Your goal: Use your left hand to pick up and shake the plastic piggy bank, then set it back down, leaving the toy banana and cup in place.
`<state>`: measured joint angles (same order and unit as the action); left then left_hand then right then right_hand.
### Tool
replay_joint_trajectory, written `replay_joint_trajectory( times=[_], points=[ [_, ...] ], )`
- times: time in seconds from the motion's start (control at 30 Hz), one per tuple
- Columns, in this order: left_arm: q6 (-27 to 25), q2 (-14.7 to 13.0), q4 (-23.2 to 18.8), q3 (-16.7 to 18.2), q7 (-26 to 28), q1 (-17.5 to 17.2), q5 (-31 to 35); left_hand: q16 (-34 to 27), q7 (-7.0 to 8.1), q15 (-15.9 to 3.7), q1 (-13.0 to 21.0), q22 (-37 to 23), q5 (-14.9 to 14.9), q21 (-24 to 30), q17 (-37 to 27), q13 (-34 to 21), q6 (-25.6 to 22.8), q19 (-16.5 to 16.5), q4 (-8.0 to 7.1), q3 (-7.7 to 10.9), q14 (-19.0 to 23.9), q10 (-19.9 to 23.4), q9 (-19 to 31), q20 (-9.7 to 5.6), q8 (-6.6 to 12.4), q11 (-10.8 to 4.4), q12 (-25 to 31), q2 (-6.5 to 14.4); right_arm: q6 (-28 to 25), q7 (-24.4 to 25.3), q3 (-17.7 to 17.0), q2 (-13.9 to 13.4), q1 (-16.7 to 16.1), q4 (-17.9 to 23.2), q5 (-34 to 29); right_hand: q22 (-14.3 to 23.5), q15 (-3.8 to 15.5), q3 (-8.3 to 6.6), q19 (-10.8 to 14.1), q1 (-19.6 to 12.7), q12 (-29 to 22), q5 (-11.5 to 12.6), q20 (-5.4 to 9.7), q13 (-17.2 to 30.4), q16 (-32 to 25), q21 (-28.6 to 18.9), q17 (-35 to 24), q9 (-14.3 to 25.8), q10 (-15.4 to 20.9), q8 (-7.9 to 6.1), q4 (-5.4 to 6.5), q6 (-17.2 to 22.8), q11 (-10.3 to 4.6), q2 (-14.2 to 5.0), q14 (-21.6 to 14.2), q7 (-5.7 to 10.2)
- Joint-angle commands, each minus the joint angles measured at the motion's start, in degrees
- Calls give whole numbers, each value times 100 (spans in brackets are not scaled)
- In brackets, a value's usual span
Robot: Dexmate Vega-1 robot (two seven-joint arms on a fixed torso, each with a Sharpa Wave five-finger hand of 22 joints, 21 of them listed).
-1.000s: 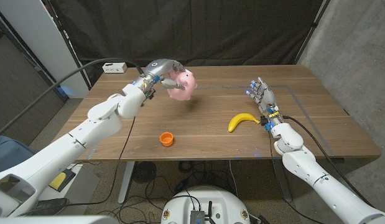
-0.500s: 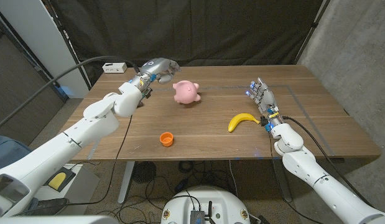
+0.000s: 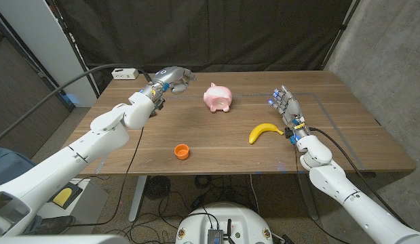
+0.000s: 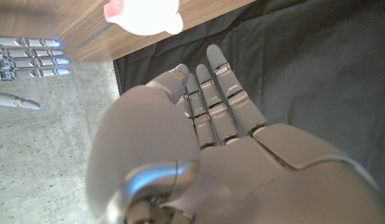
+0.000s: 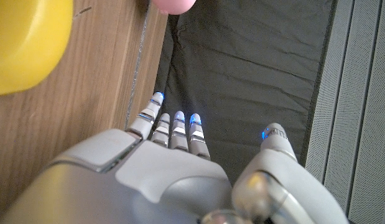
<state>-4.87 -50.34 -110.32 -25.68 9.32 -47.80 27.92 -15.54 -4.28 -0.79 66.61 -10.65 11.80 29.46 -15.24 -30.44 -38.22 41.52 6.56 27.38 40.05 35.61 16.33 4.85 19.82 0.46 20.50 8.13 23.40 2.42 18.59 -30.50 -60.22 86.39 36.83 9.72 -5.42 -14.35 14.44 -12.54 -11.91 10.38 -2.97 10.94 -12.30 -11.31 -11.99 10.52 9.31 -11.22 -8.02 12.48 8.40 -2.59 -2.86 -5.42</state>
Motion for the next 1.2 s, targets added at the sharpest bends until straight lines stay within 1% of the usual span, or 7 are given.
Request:
replay_joint_trajectory(
  times=[0.03,0.07,0.17,0.53,0.67,0.9,1.2],
  points=[
    [168,229,353,24,414,-220,-483,155,-47,157,-446,-5,-3,-125,47,83,168,-378,-220,-70,-278,-192,-30,190,-161,126,-190,90,-63,68,-40,-41,-107,125,35,23,-53,24,45,-53,20,-6,-19,16,4,-3,-18,32,36,-6,14,37,0,19,-16,-4],
    [173,225,356,19,421,-216,-490,190,-58,197,-499,-5,2,-156,61,99,192,-457,-236,-76,-345,-229,-38,203,-187,123,-222,88,-66,69,-40,-42,-107,127,36,23,-52,24,45,-53,20,-6,-22,16,4,-3,-18,32,37,-6,14,37,0,19,-17,-1],
    [481,340,623,44,468,-259,-907,319,-174,389,-1175,-11,23,-306,108,235,493,-822,-634,-189,-669,-436,-113,314,-450,263,-447,199,-35,55,-38,-56,-120,123,7,23,-45,25,44,-55,22,-6,-21,16,3,-2,-18,32,33,-5,14,36,2,17,-22,-3],
    [1129,578,1171,51,496,-338,-1783,497,-220,672,-2319,11,-42,-788,273,560,1488,-1731,-1134,-421,-1568,-1093,-354,523,-953,467,-886,49,-36,67,-48,-69,-164,171,10,23,-51,27,42,-56,25,-6,-20,16,6,1,-19,32,33,-5,16,38,-5,15,-19,-6],
    [1331,623,1284,77,509,-380,-2007,511,-182,716,-2606,20,-91,-924,312,635,1764,-1933,-1227,-537,-1772,-1244,-410,630,-981,509,-927,-27,-13,56,-50,-68,-174,169,8,23,-42,29,40,-57,24,-6,-21,16,7,2,-19,32,38,-6,16,42,-8,14,-19,-4],
    [1702,739,1462,137,497,-471,-2441,509,-146,706,-3063,26,-173,-1097,356,744,2005,-2142,-1367,-761,-2020,-1505,-475,621,-971,536,-965,-182,12,57,-43,-41,-181,156,10,23,-42,31,47,-60,28,-6,-16,16,9,0,-19,32,34,-5,16,42,-11,13,-18,-3],
    [2248,1115,1793,244,691,-644,-3017,438,-170,731,-3278,21,-182,-1080,376,809,1912,-1976,-1427,-827,-1912,-1389,-502,607,-901,551,-890,-162,37,20,-7,-5,-120,92,-11,23,-37,34,47,-62,30,-6,-9,16,12,2,-19,33,34,-5,17,42,-26,10,-16,-7]
  ],
)
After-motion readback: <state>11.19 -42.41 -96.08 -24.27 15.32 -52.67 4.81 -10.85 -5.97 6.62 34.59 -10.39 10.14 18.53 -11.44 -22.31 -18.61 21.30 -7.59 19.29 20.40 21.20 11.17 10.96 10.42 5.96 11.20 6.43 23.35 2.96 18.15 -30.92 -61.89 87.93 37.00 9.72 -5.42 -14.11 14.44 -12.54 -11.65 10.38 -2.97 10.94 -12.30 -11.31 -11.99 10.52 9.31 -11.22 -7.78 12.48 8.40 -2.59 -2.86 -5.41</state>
